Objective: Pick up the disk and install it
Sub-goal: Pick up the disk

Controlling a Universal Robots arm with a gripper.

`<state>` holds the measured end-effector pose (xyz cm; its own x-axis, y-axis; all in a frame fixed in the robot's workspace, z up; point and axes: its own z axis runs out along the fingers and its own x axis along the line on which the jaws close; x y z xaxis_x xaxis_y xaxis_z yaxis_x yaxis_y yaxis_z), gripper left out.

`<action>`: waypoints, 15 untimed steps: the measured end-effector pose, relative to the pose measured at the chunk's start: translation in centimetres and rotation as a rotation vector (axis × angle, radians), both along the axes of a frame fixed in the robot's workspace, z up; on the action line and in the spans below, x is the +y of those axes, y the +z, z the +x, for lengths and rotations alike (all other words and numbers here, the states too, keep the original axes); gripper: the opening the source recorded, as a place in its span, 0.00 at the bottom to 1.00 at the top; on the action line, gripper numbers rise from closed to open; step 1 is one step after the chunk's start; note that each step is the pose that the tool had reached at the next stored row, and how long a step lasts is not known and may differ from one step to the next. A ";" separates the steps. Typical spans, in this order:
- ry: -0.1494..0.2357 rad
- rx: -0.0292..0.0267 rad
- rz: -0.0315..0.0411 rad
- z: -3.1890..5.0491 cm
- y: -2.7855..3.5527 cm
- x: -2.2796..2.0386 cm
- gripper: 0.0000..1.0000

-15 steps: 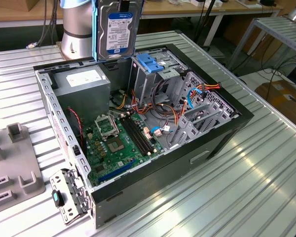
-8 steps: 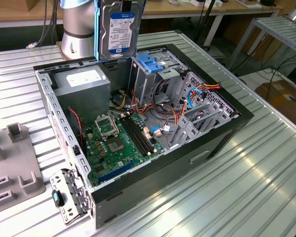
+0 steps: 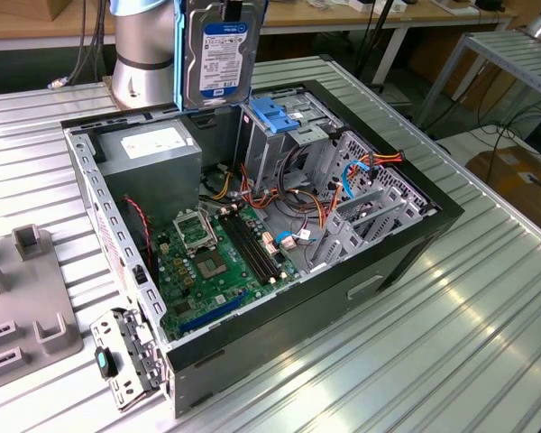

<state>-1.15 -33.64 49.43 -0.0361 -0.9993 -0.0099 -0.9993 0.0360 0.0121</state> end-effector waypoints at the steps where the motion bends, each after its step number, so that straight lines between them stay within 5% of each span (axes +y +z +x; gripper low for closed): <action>1: 0.000 0.0000 0.0000 0.03 0.00 0.00 0.35; 15: 0.000 0.0000 0.0000 0.55 0.00 0.00 0.35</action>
<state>-0.60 -33.65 49.43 -0.0361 -0.9993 -0.0099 -0.9993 0.0359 0.0121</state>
